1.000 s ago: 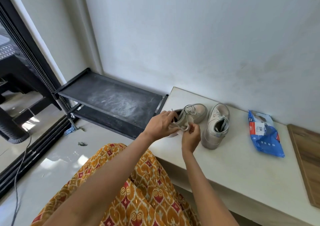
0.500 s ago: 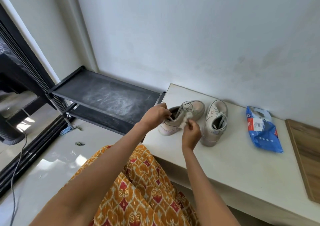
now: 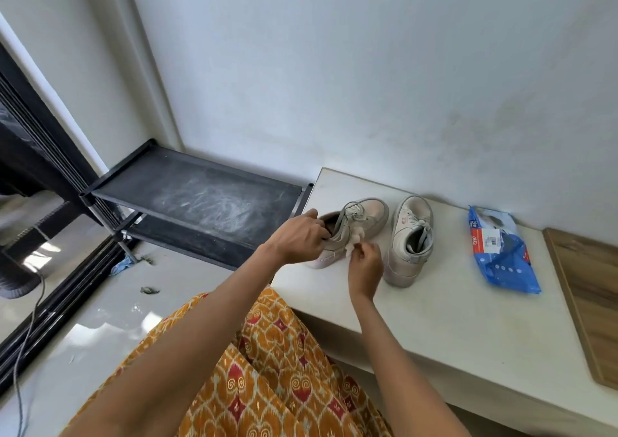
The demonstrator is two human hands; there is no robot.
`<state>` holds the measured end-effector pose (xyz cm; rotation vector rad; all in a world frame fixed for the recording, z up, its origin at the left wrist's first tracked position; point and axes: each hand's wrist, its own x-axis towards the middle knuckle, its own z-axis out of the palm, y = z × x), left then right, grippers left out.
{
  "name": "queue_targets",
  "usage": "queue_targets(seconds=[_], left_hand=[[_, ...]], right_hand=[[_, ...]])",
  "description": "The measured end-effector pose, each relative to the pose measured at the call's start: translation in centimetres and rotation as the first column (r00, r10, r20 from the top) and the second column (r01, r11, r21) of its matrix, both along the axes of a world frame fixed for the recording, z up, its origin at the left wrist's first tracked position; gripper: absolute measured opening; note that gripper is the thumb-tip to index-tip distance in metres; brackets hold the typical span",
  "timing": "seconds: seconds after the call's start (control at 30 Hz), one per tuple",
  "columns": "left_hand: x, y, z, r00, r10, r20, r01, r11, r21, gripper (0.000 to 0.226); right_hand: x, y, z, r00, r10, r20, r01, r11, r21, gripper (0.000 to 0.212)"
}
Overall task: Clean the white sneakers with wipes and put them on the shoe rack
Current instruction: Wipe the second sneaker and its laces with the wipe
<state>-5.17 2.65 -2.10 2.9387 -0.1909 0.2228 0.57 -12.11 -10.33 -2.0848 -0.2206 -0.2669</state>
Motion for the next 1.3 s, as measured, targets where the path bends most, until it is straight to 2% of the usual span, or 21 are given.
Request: queue_targets(seconds=[0.1,0.2,0.27,0.37,0.47,0.53,0.63,0.7,0.77,0.83,0.97,1.07,1.2,1.3], left_hand=[[-0.7,-0.6,-0.5,0.993,0.018,0.115,-0.018,1.0,-0.006,0.027],[-0.5,-1.1,-1.5,0.98,0.072,0.187,-0.078,0.997,0.02,0.017],[-0.7,-1.0,-1.9,0.975,0.109,0.193,-0.112,0.994,0.005,0.015],[-1.7,0.2,-2.0,0.963,0.164,0.212,-0.162,0.986,-0.03,0.015],[-2.8,1.5,-2.2,0.966,0.148,0.214,-0.146,0.989,-0.025,0.017],[-3.5,1.9,-2.2,0.968,0.12,0.221,-0.124,0.992,0.004,0.029],[-3.7,1.6,-1.8,0.961,0.124,0.248,-0.131,0.991,0.014,0.043],[-3.2,1.0,-1.7,0.948,0.276,0.161,-0.253,0.956,-0.15,0.04],[-2.7,0.7,-1.4,0.896,0.442,0.045,-0.403,0.851,-0.336,0.036],[-2.2,0.8,-1.2,0.86,0.51,-0.006,-0.47,0.789,-0.396,0.031],[-2.2,1.1,-0.9,0.85,0.527,-0.024,-0.482,0.758,-0.438,0.016],[-2.5,0.6,-1.0,0.84,0.542,0.016,-0.496,0.78,-0.382,0.016],[-2.0,0.5,-0.5,0.881,0.473,0.013,-0.461,0.863,-0.206,0.019],[-1.9,0.8,0.0,0.943,0.333,-0.002,-0.332,0.941,-0.07,0.025]], right_hand=[[1.4,-0.6,0.9,0.998,-0.038,-0.055,0.037,0.999,-0.004,0.023],[0.2,0.9,3.2,0.997,-0.002,0.08,-0.005,0.996,0.084,0.027],[-1.2,1.7,3.3,0.991,0.053,0.126,-0.064,0.995,0.079,0.02],[-1.2,1.1,0.9,0.997,0.081,0.019,-0.079,0.994,-0.073,0.01],[0.4,-0.5,0.0,0.992,-0.022,-0.125,0.004,0.989,-0.146,0.007],[0.8,-0.7,0.9,0.994,-0.056,-0.095,0.051,0.997,-0.053,0.011],[-0.3,1.1,2.7,0.999,0.025,0.041,-0.028,0.997,0.076,0.016],[-1.2,2.3,2.5,0.991,0.1,0.088,-0.104,0.993,0.05,0.016],[-1.4,2.3,1.5,0.99,0.112,0.088,-0.11,0.994,-0.023,0.013],[-0.4,1.3,1.0,0.996,0.073,0.055,-0.067,0.993,-0.097,0.014],[1.9,-0.3,1.9,0.998,0.021,-0.063,-0.033,0.98,-0.196,0.014],[0.2,0.0,2.5,0.993,0.027,-0.111,-0.033,0.998,-0.055,0.017],[-4.8,1.8,2.3,0.972,0.233,0.01,-0.233,0.969,0.086,0.029],[-4.9,3.3,3.3,0.98,0.18,0.087,-0.194,0.962,0.192,0.025]])
